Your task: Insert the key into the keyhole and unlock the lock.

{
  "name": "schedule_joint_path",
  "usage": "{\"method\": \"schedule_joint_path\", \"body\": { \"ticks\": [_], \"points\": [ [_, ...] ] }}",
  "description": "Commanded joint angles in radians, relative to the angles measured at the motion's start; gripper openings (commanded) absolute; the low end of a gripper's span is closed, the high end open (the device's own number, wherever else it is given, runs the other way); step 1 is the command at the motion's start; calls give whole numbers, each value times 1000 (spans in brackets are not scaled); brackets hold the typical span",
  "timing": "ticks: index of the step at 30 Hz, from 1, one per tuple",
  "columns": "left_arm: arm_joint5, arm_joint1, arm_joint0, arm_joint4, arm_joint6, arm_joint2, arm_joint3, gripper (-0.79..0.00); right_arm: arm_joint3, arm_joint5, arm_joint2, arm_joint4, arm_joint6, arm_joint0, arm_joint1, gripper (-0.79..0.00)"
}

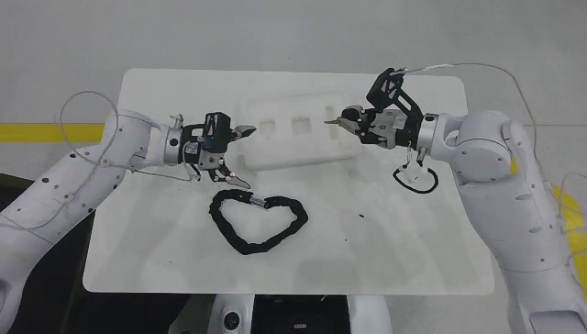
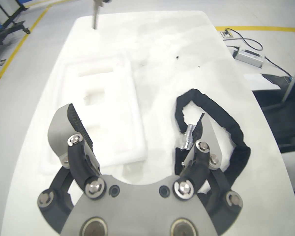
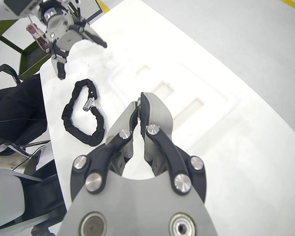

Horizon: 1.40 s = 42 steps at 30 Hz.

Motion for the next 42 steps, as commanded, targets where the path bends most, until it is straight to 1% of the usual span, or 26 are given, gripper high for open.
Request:
{"method": "schedule_joint_path", "body": {
  "ticks": [1, 5, 8, 9, 12, 18, 34, 42],
  "points": [
    [0, 9, -30, 6, 14, 66, -1, 0, 0, 0, 0, 0, 0, 0, 0, -785],
    [0, 18, -101, 47, 19, 176, -13, 0, 0, 0, 0, 0, 0, 0, 0, -785],
    [0, 18, -152, 77, 17, 255, -17, 0, 0, 0, 0, 0, 0, 0, 0, -785],
    [0, 17, -157, 90, 13, 263, -21, 0, 0, 0, 0, 0, 0, 0, 0, -785],
    [0, 11, -133, 120, 7, 263, -38, 0, 0, 0, 0, 0, 0, 0, 0, -785],
    [0, 1, -122, 100, 32, 263, -9, 0, 0, 0, 0, 0, 0, 0, 0, -785],
    [0, 1, -122, 100, 32, 263, -9, 0, 0, 0, 0, 0, 0, 0, 0, -785],
    [0, -2, -80, 114, -51, 263, -23, 0, 0, 0, 0, 0, 0, 0, 0, -785]
  ]
}}
